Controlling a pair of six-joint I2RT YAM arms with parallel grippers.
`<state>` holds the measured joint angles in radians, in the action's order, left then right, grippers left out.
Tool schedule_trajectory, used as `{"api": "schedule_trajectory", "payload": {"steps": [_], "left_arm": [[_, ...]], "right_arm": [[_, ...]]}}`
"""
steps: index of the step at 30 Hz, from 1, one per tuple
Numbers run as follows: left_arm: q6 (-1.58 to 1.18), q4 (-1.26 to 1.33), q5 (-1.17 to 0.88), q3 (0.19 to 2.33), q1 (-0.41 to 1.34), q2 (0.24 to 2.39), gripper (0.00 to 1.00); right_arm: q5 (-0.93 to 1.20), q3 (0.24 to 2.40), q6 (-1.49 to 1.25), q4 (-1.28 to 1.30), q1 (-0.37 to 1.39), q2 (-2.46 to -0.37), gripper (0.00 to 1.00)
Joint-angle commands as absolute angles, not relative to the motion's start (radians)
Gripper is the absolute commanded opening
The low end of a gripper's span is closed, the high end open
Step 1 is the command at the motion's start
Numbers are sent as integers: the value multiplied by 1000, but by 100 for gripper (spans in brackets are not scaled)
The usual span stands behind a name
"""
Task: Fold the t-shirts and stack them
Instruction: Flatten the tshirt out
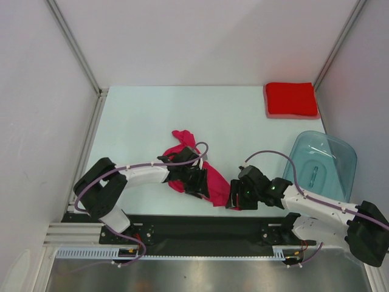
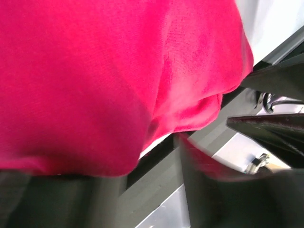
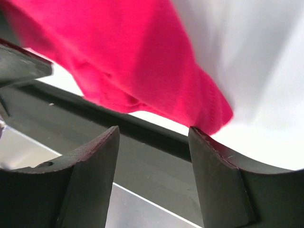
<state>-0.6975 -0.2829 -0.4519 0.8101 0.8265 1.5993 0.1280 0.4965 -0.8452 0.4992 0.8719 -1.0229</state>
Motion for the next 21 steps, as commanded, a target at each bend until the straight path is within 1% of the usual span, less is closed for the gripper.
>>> {"api": "schedule_trajectory", "payload": {"steps": [1, 3, 4, 7, 12, 15, 16, 17, 18, 19, 20, 21], "left_arm": [[-713, -247, -442, 862, 831, 1600, 43], [-713, -250, -439, 868, 831, 1594, 33], [-716, -249, -436, 865, 831, 1577, 25], [-718, -261, -430, 861, 831, 1534, 15], [-712, -296, -420, 864, 831, 1477, 13], [-715, -291, -429, 865, 831, 1460, 18], [-715, -290, -433, 867, 831, 1460, 18], [-713, -288, -434, 868, 831, 1460, 18], [-712, -291, -434, 873, 831, 1459, 7], [-710, -298, -436, 876, 831, 1456, 0], [-706, -305, -428, 879, 831, 1448, 0], [-700, -314, -416, 894, 831, 1427, 0]], "right_arm": [[80, 485, -841, 531, 850, -1016, 65], [71, 486, -835, 567, 832, -1012, 65], [60, 486, -833, 592, 827, -1006, 65], [41, 485, -830, 615, 815, -993, 63], [29, 463, -815, 589, 798, -997, 63], [44, 436, -798, 526, 782, -1025, 62], [63, 431, -790, 488, 779, -1034, 60], [67, 428, -790, 476, 779, -1043, 57], [67, 429, -790, 468, 778, -1057, 50], [64, 442, -788, 468, 776, -1058, 46], [60, 451, -787, 478, 778, -1057, 35], [52, 465, -784, 489, 776, -1051, 28]]}}
